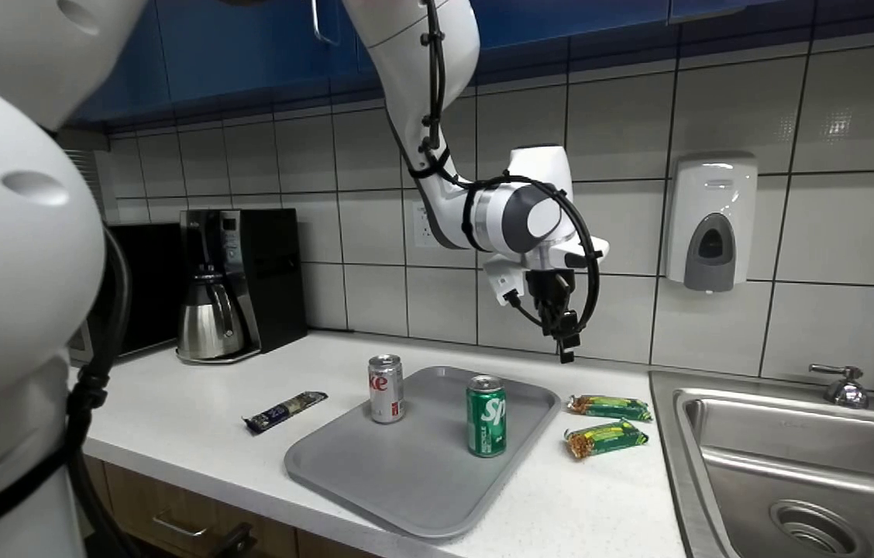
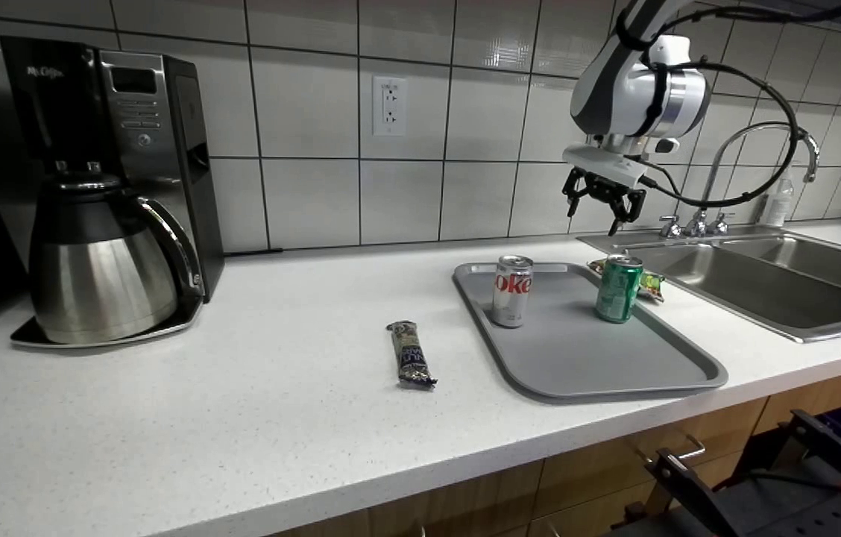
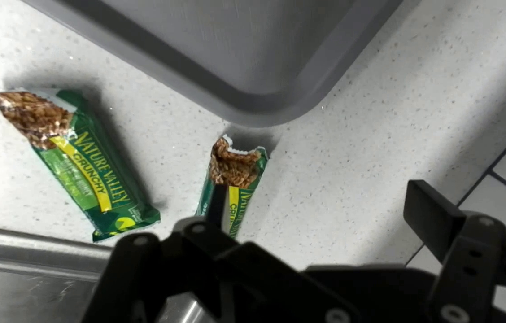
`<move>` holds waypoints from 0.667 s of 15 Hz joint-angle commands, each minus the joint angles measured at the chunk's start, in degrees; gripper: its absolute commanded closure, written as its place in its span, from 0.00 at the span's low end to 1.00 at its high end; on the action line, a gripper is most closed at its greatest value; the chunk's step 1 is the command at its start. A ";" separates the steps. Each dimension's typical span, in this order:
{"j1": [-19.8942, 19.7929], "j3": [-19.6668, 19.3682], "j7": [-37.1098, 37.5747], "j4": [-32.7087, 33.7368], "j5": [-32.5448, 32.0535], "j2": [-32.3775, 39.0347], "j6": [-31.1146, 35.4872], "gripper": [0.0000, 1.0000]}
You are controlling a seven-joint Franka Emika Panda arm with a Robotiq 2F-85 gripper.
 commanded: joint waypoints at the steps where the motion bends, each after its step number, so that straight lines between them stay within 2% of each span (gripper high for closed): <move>1: 1.83 -0.28 -1.86 -6.41 -1.03 -6.03 0.82 0.00; 10: 4.65 0.68 -3.77 -14.53 -2.08 -14.61 2.10 0.00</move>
